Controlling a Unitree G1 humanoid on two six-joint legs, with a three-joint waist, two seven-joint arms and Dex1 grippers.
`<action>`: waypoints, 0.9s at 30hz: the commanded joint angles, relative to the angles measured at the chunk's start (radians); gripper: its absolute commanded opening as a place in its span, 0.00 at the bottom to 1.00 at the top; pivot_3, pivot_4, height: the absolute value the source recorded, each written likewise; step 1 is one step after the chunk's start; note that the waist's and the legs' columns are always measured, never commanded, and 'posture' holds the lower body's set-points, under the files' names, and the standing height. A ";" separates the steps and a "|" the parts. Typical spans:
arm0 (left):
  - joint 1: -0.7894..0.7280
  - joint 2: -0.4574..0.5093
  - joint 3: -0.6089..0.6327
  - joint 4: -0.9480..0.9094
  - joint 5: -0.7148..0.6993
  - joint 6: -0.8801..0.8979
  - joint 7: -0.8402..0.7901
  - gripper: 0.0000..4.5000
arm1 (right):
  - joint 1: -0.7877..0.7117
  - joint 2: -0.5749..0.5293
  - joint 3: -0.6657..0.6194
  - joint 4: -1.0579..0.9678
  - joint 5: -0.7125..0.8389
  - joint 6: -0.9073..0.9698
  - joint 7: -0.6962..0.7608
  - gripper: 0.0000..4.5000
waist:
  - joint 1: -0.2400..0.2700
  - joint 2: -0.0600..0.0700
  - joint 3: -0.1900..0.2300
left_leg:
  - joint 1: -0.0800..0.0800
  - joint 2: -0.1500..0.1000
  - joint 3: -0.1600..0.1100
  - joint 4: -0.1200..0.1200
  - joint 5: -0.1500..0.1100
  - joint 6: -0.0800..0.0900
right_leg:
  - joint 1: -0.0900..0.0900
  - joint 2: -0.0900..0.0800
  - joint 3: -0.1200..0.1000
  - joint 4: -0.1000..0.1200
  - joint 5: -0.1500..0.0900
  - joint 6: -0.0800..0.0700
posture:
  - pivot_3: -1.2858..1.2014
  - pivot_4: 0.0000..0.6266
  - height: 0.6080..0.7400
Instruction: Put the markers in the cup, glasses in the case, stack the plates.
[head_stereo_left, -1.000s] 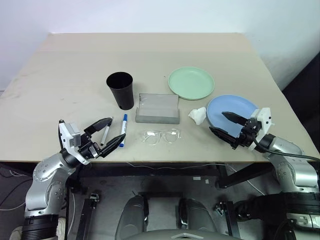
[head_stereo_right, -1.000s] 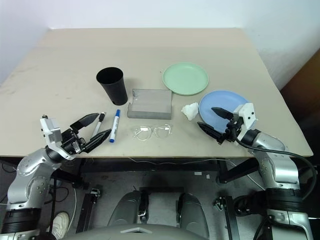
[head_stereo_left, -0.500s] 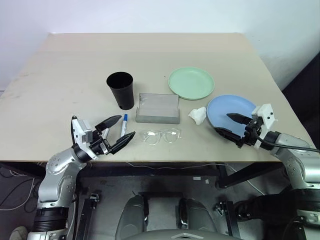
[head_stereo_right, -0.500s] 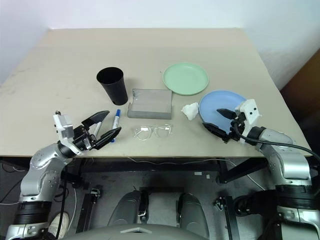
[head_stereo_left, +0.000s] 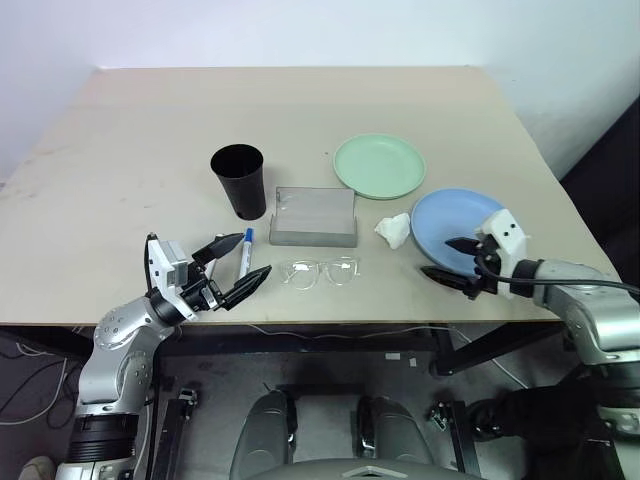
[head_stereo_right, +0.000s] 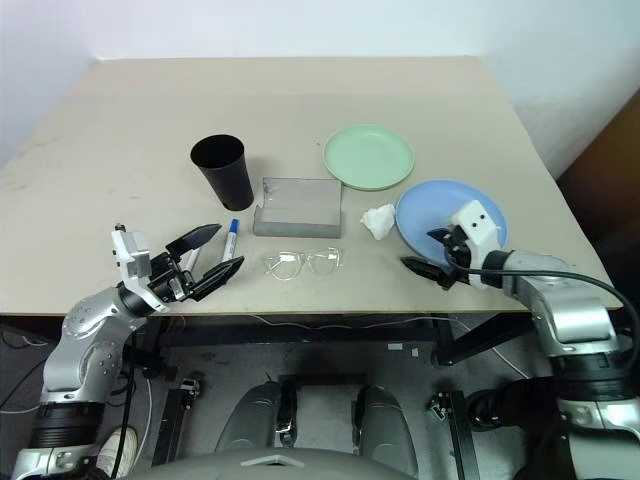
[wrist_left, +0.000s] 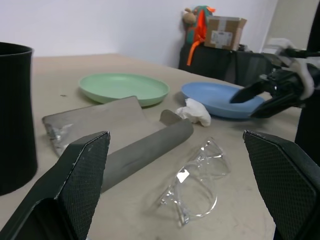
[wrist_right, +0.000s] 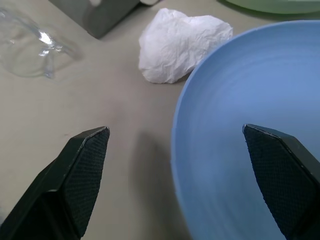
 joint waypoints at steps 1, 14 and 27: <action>0.000 -0.002 0.002 -0.022 0.004 -0.019 0.003 0.99 | -0.049 0.014 0.018 0.040 -0.065 -0.035 -0.044 1.00 | 0.001 0.000 0.000 | 0.000 0.000 0.000 0.000 0.000 0.000 | -0.001 0.000 0.000 0.000 0.000 0.000 | 0.52 0.24 0.96; 0.031 0.018 0.005 -0.074 -0.028 0.022 -0.011 1.00 | -0.064 0.004 0.057 0.014 -0.086 0.127 -0.043 0.49 | -0.001 0.000 0.000 | -0.006 0.000 0.000 0.004 0.000 0.000 | -0.006 0.000 0.000 0.004 0.000 0.000 | 0.52 0.24 0.96; 0.046 0.122 0.038 -0.069 -0.024 0.037 -0.066 1.00 | -0.088 -0.001 0.025 -0.008 -0.058 0.177 -0.045 0.00 | -0.016 -0.001 -0.001 | -0.003 0.001 0.000 0.004 0.000 0.000 | -0.006 -0.001 0.000 0.004 0.000 0.001 | 0.52 0.24 0.96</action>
